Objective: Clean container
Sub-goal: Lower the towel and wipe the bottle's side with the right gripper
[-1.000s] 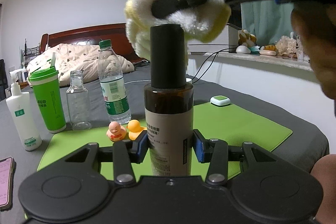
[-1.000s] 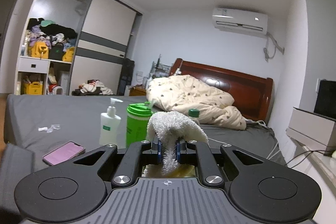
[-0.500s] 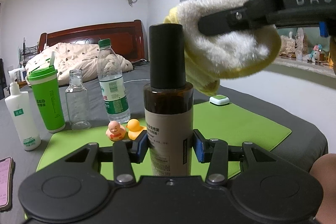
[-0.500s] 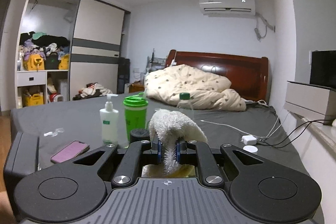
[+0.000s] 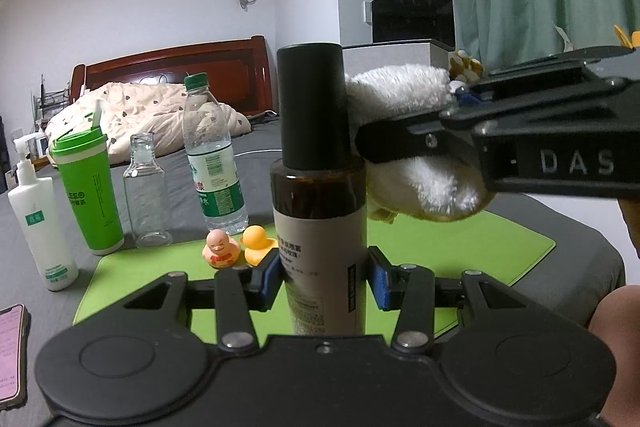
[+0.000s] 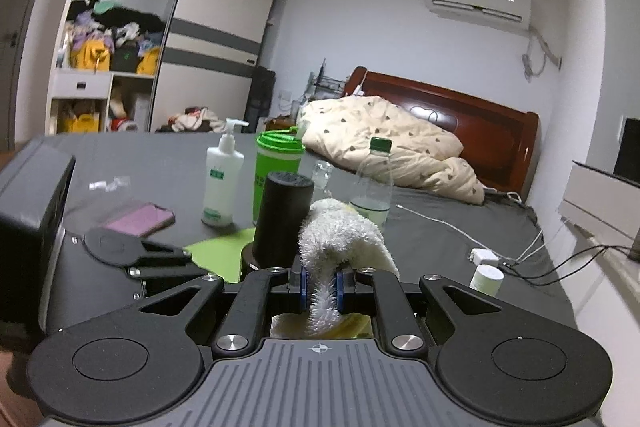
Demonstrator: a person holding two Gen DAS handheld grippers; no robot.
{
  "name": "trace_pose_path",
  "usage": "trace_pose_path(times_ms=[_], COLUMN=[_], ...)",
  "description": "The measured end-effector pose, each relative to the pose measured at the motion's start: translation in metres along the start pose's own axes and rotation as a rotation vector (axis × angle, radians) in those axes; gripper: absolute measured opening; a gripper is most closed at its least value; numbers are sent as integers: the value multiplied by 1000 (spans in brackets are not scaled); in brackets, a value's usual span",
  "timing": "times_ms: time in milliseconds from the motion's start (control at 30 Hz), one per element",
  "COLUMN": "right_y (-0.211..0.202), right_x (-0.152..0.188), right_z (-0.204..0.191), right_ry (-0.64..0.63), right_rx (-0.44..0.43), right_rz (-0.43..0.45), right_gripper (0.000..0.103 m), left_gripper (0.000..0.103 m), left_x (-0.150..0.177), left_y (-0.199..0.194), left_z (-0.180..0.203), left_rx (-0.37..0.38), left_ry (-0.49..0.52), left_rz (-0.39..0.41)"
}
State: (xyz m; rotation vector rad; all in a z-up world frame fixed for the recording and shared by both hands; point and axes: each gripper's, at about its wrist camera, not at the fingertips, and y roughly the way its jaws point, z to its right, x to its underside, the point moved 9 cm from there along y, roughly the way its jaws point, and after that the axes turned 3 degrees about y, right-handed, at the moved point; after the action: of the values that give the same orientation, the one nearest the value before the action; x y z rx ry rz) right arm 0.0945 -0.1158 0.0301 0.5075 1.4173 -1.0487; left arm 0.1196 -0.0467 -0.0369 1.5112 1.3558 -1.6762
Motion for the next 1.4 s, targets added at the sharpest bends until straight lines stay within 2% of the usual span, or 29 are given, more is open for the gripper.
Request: trace_pose_path(times_ms=[267,433,567,733,1000,1233,1400], right_y=[8,17,5,-12,-1,24,36], right_x=[22,38,28,10,27,53,69], right_z=[1,7,14,16,-3,-1,0], right_ry=[-21,7,1,-63,-142,-144,-183], right_rx=[-8,-46,-25,7,-39,-93,-152], right_rz=[-40,-92,-45,22,-12,-85,-105], right_gripper=[12,12,13,13,13,13,13], left_gripper=[43,43,43,43,43,43,43], left_x=[0,0,0,-1,0,0,1], left_y=[1,1,1,5,8,7,6], left_z=[0,0,-1,-10,-13,-12,-12], left_rx=[4,25,87,138,177,213,235], left_ry=[6,20,64,31,37,83,93], left_rz=[-4,-4,2,-20,-36,-36,-37])
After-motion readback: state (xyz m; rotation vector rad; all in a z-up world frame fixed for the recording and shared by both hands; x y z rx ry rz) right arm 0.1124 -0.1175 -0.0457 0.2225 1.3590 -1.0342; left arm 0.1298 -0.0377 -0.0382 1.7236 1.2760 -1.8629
